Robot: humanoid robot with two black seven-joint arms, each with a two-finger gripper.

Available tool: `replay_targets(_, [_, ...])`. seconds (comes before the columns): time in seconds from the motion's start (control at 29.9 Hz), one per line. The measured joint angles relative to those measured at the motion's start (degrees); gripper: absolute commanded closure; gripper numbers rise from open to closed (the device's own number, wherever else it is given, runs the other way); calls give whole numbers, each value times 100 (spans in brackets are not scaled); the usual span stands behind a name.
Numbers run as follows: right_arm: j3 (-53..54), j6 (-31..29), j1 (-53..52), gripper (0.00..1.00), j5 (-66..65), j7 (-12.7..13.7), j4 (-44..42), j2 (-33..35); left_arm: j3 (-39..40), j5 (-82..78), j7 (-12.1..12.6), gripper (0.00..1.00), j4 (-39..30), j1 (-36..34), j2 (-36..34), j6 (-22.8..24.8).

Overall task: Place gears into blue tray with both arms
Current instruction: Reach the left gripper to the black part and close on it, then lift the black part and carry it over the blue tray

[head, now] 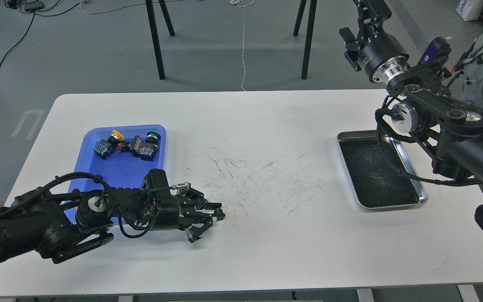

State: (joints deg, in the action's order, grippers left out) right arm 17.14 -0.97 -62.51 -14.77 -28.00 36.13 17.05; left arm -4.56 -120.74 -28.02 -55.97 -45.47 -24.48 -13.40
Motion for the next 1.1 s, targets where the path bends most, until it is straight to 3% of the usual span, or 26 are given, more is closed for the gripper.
replay_targets(0.53, [-9,0,159,2,-1,0,-12,0,97,333,1,80,77,-127,-13,-86])
replay_targets(0.87, [-18,-387,341,2,-26,0,81,7,98,2068,4,79,62,-558,-13,41])
replay_targets(1.1, [-111,-429,420,2,-77,0,103,1,208,3328,4,79,-5,-710,-75,439])
